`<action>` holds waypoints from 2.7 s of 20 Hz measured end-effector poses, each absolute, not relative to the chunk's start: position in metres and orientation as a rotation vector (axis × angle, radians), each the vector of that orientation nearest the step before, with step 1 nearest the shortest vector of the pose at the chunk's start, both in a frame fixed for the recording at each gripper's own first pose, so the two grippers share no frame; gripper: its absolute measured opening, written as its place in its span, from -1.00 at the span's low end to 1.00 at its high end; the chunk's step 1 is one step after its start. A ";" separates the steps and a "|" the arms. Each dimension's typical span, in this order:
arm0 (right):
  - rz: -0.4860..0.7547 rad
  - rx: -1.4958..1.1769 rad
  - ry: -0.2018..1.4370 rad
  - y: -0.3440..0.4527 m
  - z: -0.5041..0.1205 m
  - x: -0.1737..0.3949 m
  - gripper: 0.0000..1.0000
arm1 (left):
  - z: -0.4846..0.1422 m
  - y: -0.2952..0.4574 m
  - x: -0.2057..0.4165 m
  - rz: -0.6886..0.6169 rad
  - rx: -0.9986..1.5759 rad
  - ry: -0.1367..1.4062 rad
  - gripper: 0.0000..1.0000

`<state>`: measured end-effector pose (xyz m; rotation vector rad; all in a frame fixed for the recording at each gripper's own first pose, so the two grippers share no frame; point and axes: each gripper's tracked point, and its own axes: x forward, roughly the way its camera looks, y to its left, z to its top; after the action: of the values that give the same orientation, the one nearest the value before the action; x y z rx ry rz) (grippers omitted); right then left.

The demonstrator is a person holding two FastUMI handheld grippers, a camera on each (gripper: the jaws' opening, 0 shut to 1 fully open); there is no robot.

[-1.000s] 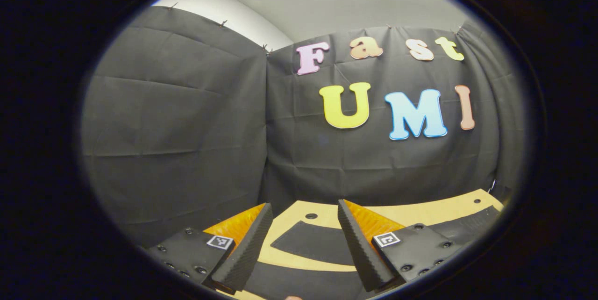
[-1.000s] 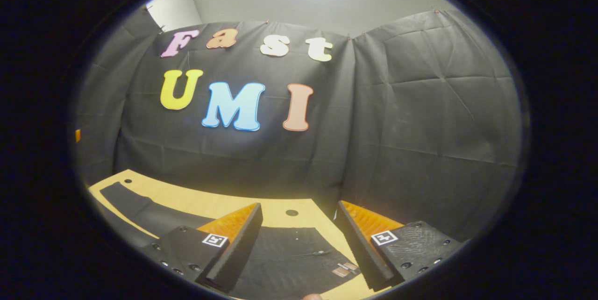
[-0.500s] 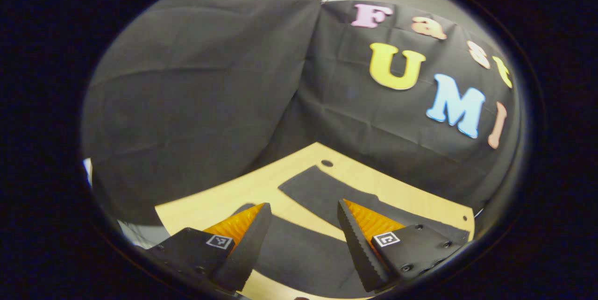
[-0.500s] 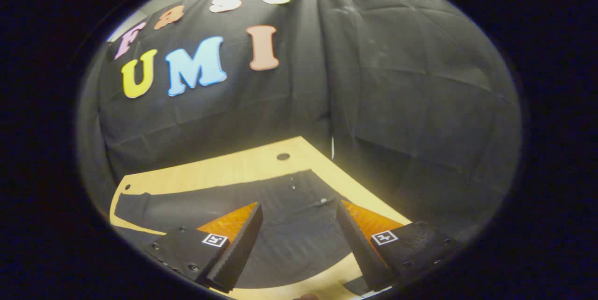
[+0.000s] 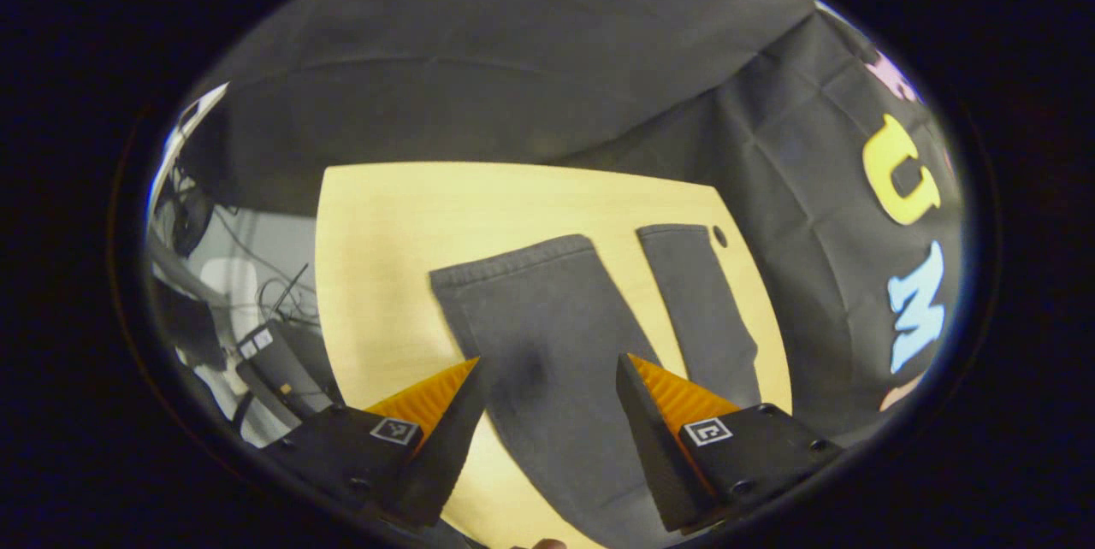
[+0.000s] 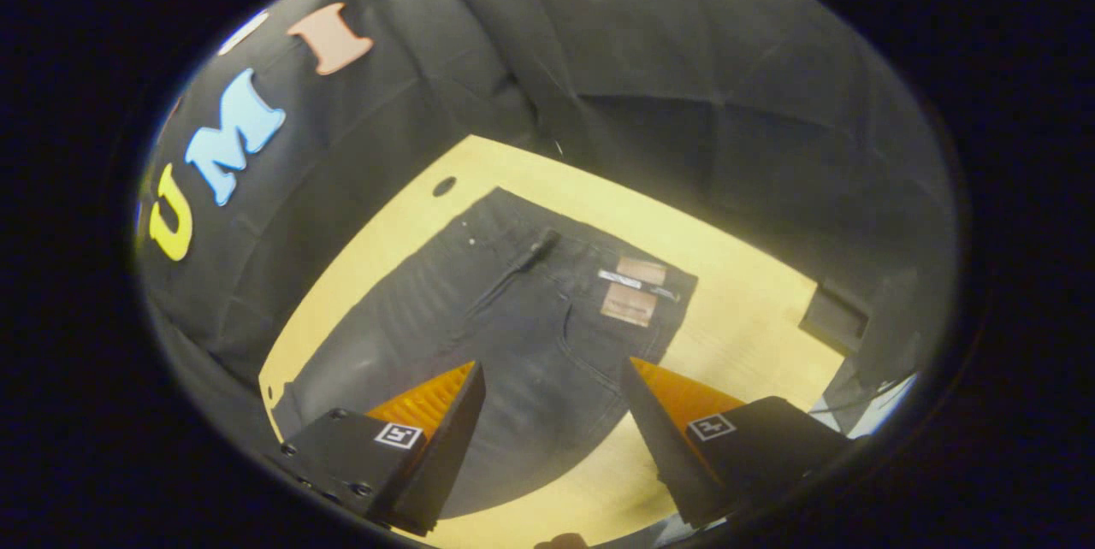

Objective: Grasp the waist and the cuffs of the jeans and fold them to make the two legs overlap; first hold the waist and fold one-third of the jeans toward the cuffs, then hold the cuffs and fold the remaining one-third in the same direction to finish folding.

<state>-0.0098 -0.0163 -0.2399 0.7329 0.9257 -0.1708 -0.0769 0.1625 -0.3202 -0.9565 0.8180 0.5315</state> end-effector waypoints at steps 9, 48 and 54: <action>-0.300 0.916 1.054 -0.025 -0.293 -0.014 0.92 | -0.356 0.169 -0.074 0.623 -1.097 0.871 0.90; 0.223 1.119 0.851 -0.081 -0.228 0.096 -0.92 | -0.205 0.103 0.171 0.150 -1.559 0.653 -0.79; 0.118 1.096 0.961 -0.037 -0.286 0.177 -0.91 | -0.245 0.078 0.245 0.182 -1.331 0.746 -0.81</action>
<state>0.1773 -0.0371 -0.2856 1.0958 0.9615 0.1178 0.2447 0.0781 -0.2445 -1.3309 0.7458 0.1818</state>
